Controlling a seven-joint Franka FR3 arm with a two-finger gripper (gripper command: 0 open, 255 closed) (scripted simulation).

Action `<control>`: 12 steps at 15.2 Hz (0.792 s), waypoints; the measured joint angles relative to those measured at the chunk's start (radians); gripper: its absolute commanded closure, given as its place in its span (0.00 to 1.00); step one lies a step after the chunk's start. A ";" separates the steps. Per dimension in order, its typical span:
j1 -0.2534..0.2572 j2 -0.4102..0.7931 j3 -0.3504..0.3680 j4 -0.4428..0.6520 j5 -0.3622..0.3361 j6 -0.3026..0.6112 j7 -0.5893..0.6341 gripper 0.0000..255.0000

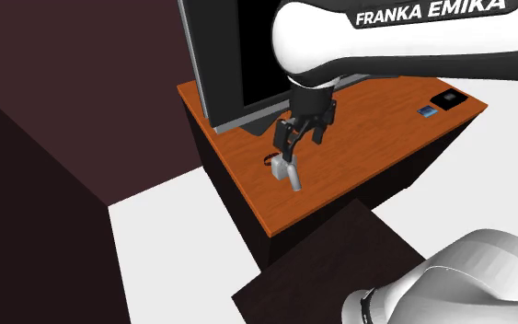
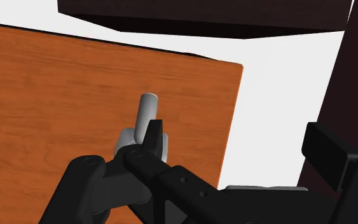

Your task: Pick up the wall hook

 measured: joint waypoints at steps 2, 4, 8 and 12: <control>-0.006 0.058 -0.013 -0.020 -0.008 0.076 -0.016 0.00; -0.011 0.116 -0.025 -0.033 -0.013 0.145 -0.030 0.00; -0.020 0.267 -0.051 -0.024 -0.017 0.284 -0.064 0.00; -0.033 0.413 -0.079 -0.001 -0.013 0.404 -0.107 0.00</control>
